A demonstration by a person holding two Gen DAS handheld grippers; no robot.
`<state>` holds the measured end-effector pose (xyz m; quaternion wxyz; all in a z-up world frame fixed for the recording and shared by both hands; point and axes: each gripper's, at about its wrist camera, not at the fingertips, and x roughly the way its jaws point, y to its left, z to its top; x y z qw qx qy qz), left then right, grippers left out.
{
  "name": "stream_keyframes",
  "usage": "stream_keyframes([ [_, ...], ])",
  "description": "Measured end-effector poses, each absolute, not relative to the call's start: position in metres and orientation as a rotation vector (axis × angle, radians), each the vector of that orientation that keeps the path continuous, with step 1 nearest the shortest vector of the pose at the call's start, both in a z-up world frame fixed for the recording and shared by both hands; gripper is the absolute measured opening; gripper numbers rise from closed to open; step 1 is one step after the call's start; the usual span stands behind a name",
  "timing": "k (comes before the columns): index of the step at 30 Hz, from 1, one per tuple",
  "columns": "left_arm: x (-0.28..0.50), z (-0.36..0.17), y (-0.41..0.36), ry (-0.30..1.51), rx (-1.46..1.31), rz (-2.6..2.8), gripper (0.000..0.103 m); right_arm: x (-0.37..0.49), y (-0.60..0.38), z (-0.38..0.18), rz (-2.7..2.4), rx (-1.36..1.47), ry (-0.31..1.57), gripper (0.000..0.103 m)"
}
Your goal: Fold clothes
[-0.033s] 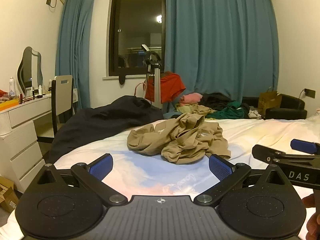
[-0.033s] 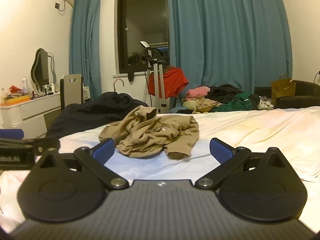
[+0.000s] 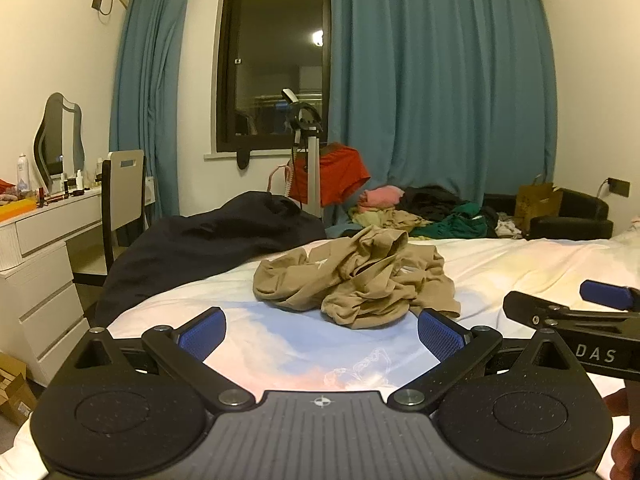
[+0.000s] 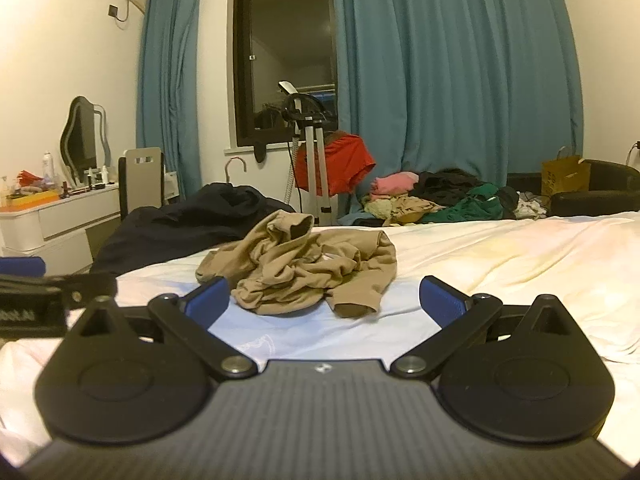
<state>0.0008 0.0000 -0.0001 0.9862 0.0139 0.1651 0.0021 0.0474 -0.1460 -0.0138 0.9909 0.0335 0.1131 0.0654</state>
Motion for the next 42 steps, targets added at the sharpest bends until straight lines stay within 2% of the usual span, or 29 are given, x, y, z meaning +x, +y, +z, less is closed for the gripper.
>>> stream_keyframes([
  [30,0.020,-0.011,-0.003,0.351,0.054,0.026,0.103,0.050,-0.158,-0.012,0.086,0.087,0.230,0.103],
  [35,0.071,-0.010,-0.012,0.411,0.102,-0.012,0.103,0.049,-0.173,-0.008,0.065,0.139,0.220,0.103],
  [42,0.185,-0.014,-0.026,0.421,0.148,-0.031,0.102,0.067,-0.192,-0.016,0.063,0.207,0.252,0.103],
])
